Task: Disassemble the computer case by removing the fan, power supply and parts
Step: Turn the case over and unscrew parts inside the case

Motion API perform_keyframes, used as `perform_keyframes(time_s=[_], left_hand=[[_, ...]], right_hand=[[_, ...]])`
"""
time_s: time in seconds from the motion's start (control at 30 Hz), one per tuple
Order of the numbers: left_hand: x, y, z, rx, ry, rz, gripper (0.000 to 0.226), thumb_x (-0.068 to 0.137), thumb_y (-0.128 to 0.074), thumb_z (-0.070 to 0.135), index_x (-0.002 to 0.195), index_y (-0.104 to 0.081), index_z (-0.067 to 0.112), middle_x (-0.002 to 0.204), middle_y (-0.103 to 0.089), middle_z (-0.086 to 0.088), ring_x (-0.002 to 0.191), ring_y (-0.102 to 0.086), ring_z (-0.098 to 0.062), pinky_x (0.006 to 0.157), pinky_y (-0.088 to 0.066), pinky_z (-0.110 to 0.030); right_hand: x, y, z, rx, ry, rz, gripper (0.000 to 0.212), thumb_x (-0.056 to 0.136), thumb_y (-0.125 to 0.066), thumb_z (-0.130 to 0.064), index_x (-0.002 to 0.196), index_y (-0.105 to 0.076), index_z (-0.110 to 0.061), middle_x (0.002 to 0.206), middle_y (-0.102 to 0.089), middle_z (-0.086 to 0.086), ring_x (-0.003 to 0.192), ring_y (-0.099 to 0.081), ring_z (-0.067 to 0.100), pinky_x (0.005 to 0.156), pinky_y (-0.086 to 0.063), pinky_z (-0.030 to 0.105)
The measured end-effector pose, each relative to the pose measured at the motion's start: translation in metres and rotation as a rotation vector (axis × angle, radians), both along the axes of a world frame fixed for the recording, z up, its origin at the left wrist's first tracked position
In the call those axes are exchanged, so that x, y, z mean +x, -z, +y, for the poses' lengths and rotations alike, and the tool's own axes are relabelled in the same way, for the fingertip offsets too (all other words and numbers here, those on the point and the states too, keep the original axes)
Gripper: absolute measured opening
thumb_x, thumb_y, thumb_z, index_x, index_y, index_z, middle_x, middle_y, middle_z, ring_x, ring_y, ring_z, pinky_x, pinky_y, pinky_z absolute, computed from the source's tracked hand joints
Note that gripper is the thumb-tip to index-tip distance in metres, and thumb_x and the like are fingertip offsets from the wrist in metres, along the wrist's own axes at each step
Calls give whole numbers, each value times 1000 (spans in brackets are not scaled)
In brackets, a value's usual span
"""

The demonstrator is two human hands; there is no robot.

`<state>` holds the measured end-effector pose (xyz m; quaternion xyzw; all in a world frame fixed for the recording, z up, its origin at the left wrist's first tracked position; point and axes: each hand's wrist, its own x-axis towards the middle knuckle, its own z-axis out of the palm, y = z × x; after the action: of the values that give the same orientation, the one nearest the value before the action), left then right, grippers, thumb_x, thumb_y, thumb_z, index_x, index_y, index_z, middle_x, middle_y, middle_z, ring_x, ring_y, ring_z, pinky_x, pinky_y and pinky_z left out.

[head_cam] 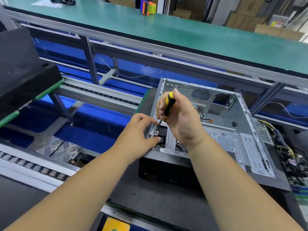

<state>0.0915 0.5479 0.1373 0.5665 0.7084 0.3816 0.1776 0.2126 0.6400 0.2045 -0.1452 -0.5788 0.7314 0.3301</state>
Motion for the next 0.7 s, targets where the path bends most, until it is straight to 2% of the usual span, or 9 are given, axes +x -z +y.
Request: perform_keyframes(time_s=[0.1, 0.17, 0.27, 0.37, 0.47, 0.53, 0.63, 0.7], left_hand=[[0, -1, 2, -20, 0, 11, 45, 75, -76, 44, 109, -47, 51, 116, -34, 26, 111, -43, 1, 82, -34, -11], [0, -1, 5, -47, -11, 22, 47, 74, -76, 46, 112, -48, 47, 117, -35, 23, 115, -41, -3, 88, -36, -20], [1, -2, 9, -75, -17, 30, 47, 73, -75, 48, 115, -52, 45, 117, -35, 21, 117, -40, -6, 93, -39, -26], [4, -5, 13, -61, -27, 40, 34, 73, -75, 48, 89, -46, 55, 111, -35, 21, 113, -37, -7, 86, -39, -25], [7, -4, 14, -60, -36, 73, 36, 73, -75, 47, 77, -39, 50, 109, -33, 17, 110, -37, -10, 83, -38, -26], [8, -2, 14, -57, -41, 71, 34, 74, -74, 46, 80, -40, 48, 113, -32, 16, 112, -37, -10, 87, -39, -27], [8, 2, 13, -59, -56, 75, 37, 77, -73, 46, 108, -53, 43, 120, -30, 18, 119, -35, -9, 91, -35, -24], [8, 3, 13, -66, -64, 89, 43, 79, -71, 46, 117, -54, 38, 121, -29, 19, 120, -34, -8, 91, -34, -24]], right_hand=[[-3, -7, 4, -19, -8, -34, 29, 96, -40, -34, 82, -51, -11, 68, -52, 4, 61, -45, 20, 62, -38, 31], [-6, -11, 6, -59, -4, -41, 19, 95, -47, -30, 85, -48, -14, 71, -55, 5, 64, -52, 23, 69, -43, 36], [-9, -16, 7, -112, 29, -40, 17, 94, -53, -26, 83, -52, -12, 73, -57, 6, 67, -55, 22, 76, -48, 36], [-16, -14, 2, -216, 47, 32, 20, 99, -49, -24, 88, -50, -7, 70, -53, 4, 63, -49, 17, 64, -42, 28], [-26, -10, -3, -221, 57, 55, 22, 101, -44, -27, 90, -47, -9, 65, -47, 0, 57, -41, 12, 57, -31, 25], [-29, -10, -3, -204, 81, 63, 28, 103, -39, -27, 83, -46, -10, 60, -44, -2, 53, -34, 12, 53, -27, 25], [-31, -10, 3, -162, 130, 78, 35, 103, -33, -27, 73, -44, -13, 52, -36, -3, 48, -25, 12, 49, -21, 24], [-32, -8, 5, -136, 139, 87, 35, 101, -30, -27, 71, -42, -13, 50, -33, -3, 46, -22, 12, 47, -20, 23]])
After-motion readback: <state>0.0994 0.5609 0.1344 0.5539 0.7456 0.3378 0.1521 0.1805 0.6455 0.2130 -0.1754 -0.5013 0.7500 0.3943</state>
